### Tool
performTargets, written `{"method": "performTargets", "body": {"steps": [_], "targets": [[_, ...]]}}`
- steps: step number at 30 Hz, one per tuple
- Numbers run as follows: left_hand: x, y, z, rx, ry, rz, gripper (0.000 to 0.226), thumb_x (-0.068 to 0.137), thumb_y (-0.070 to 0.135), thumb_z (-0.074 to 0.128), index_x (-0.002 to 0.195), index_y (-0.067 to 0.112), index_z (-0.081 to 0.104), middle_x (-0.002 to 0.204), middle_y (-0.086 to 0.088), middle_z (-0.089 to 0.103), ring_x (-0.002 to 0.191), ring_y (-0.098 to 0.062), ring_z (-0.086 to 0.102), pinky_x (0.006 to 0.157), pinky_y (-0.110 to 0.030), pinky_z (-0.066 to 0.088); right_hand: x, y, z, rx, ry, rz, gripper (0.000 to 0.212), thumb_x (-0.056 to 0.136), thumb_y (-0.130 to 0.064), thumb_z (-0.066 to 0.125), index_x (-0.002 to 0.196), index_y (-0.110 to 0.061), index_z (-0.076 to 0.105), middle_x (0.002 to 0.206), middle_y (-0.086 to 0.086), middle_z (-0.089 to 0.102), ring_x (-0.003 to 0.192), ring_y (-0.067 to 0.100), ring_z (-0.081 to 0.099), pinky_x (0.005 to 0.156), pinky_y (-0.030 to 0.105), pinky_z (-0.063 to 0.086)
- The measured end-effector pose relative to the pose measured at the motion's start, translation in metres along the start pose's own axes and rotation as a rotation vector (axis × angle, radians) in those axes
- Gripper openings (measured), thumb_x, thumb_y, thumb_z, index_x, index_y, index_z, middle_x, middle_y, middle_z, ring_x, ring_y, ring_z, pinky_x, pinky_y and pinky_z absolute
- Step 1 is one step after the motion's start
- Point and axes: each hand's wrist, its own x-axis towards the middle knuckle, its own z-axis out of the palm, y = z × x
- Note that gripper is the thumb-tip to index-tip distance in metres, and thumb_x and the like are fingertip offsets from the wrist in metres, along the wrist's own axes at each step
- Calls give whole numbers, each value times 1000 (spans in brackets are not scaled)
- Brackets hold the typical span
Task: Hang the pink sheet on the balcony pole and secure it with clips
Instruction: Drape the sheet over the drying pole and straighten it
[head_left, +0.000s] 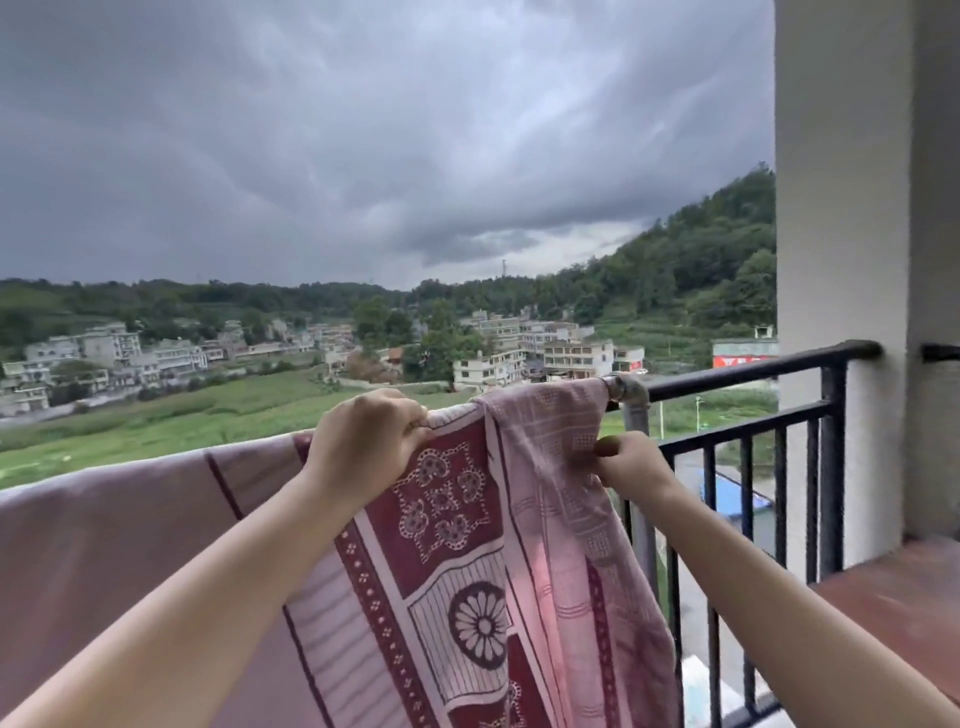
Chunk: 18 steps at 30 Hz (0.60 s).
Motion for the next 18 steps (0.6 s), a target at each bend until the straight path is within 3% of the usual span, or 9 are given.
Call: {"method": "performTargets", "body": {"steps": [3, 5, 7, 9, 12, 14, 16, 18], "targets": [[8, 2, 1, 29, 3, -11, 17, 85, 17, 60, 84, 3, 70, 87, -10, 70, 80, -27, 64, 66, -32, 50, 8, 1, -23, -72, 2, -123, 33, 78, -1, 55, 44, -1, 54, 43, 11, 52, 41, 13, 41, 47, 26, 33], [17, 6, 3, 70, 22, -5, 18, 86, 12, 58, 83, 1, 71, 88, -12, 70, 84, -27, 63, 72, -32, 51, 19, -4, -48, -66, 18, -189, 38, 81, -4, 55, 43, -1, 54, 37, 5, 53, 32, 4, 42, 37, 16, 32], [30, 9, 7, 97, 43, -52, 18, 87, 11, 56, 84, -1, 70, 90, -13, 69, 84, -27, 63, 79, -34, 54, 46, -8, -78, -29, 129, -226, 40, 82, -8, 57, 42, -3, 52, 33, -2, 46, 29, 5, 38, 34, 15, 29], [48, 10, 10, 176, 21, -140, 17, 88, 10, 54, 86, -1, 67, 91, -15, 67, 81, -29, 63, 76, -40, 56, 83, -14, -103, -67, 258, -229, 37, 82, -11, 57, 46, 0, 52, 35, 1, 44, 37, 10, 38, 40, 21, 28], [81, 0, 17, 377, 81, -239, 15, 86, 0, 50, 88, -3, 64, 91, -21, 64, 78, -34, 62, 71, -43, 56, 140, -22, -121, -164, 373, -191, 35, 86, -16, 50, 54, -3, 54, 58, 17, 52, 66, 29, 53, 53, 30, 34], [99, -7, 22, 491, 128, -371, 17, 84, -4, 47, 89, -7, 63, 92, -25, 61, 78, -39, 61, 66, -44, 51, 176, -25, -123, -183, 394, -179, 29, 90, -18, 43, 78, 0, 62, 91, 28, 61, 95, 37, 56, 71, 36, 43], [109, -9, 27, 534, 62, -527, 19, 82, -5, 46, 91, -9, 62, 93, -26, 61, 83, -40, 61, 68, -44, 50, 204, -23, -117, -208, 339, -141, 30, 92, -17, 37, 104, 1, 57, 117, 27, 56, 111, 38, 50, 88, 37, 42], [113, -2, 37, 490, -71, -650, 19, 83, 0, 47, 92, -6, 63, 84, -18, 63, 81, -33, 60, 73, -38, 50, 226, -10, -103, -286, 200, -125, 32, 92, -15, 36, 110, 4, 54, 123, 24, 53, 115, 37, 48, 94, 37, 40]]}}
